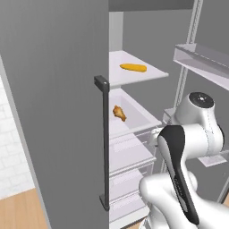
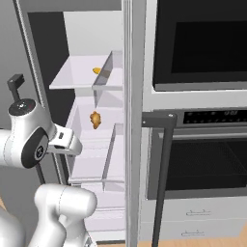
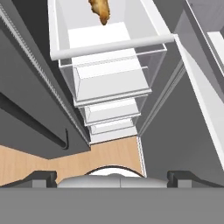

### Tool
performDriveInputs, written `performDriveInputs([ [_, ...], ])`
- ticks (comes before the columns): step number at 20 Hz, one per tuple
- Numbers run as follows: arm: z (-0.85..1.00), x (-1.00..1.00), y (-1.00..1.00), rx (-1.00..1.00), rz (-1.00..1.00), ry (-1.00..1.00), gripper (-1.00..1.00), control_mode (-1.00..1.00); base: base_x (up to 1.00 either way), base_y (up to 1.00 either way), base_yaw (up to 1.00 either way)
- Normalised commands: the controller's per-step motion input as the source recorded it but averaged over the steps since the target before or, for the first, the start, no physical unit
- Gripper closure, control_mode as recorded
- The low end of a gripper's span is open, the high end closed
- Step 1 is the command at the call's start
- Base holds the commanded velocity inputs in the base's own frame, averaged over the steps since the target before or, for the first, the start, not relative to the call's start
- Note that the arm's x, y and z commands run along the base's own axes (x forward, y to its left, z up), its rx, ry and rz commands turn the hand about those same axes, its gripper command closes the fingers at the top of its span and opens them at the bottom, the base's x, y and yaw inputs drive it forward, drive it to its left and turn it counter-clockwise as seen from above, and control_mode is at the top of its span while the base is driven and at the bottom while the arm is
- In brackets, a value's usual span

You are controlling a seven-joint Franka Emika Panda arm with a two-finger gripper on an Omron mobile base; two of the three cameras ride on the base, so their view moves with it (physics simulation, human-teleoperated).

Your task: Place one corn and one chicken drumstick in each tupperware on the nearby counter, to pack two identical lunches.

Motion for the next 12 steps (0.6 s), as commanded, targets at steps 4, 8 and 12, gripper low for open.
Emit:
performDriveInputs([
  [4, 0.04, 0.00, 0.00, -0.01, 0.00, 0.00, -1.00, -1.00, 0.05, 0.00, 0.00],
  [8, 0.45, 0.06, 0.00, -0.07, 0.04, -0.10, -1.00, -1.00, 0.00, 0.00, 0.00],
  [12, 0.69, 0.55, -0.04, -0.13, 0.17, -0.14, -1.00, -1.00, 0.00, 0.00, 0.00],
])
